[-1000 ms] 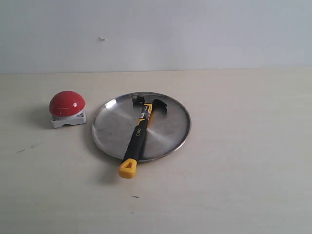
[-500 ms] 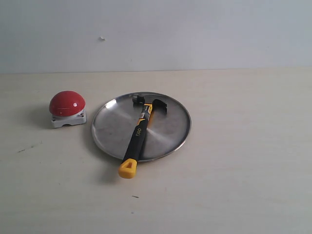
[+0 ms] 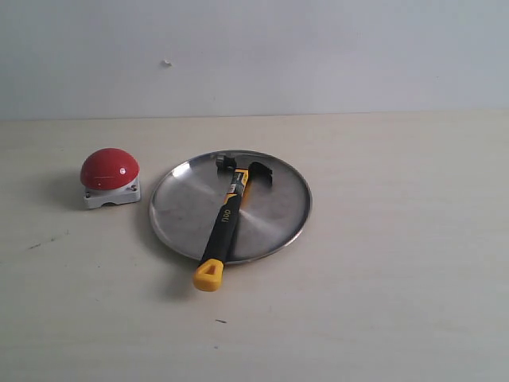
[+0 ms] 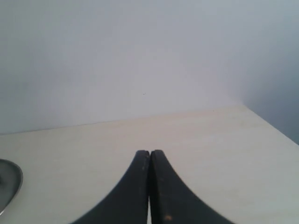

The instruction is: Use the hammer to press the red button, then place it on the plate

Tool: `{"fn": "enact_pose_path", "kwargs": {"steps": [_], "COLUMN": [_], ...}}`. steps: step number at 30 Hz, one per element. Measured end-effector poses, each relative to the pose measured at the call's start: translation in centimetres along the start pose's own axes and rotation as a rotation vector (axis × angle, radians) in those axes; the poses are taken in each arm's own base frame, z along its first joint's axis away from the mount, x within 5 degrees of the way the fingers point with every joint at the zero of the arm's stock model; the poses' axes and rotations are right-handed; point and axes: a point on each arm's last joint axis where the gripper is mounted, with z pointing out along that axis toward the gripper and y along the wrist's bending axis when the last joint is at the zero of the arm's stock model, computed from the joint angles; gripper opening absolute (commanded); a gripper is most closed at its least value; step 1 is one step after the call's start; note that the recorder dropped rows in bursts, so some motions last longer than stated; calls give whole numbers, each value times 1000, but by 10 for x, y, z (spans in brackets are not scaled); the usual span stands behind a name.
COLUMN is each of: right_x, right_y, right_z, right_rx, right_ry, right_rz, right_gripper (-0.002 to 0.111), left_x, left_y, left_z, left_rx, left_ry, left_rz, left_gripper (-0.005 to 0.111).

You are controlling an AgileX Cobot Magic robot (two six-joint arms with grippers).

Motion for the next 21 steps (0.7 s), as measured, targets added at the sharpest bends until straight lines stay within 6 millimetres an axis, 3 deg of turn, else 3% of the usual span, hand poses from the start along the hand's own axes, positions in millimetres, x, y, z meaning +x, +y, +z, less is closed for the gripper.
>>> {"fn": "enact_pose_path", "kwargs": {"steps": [9,21], "right_x": [31,44], "right_y": [1,-1], "right_z": [6,9], "right_rx": [-25,9], "right_ry": [43,78], "right_rz": [-45,-33], "right_gripper": [0,0], "left_x": [0,0], "left_y": [0,0], "left_z": [0,0], "left_rx": [0,0], "left_ry": [0,0], "left_rz": [0,0], "left_gripper": [0,0]}}
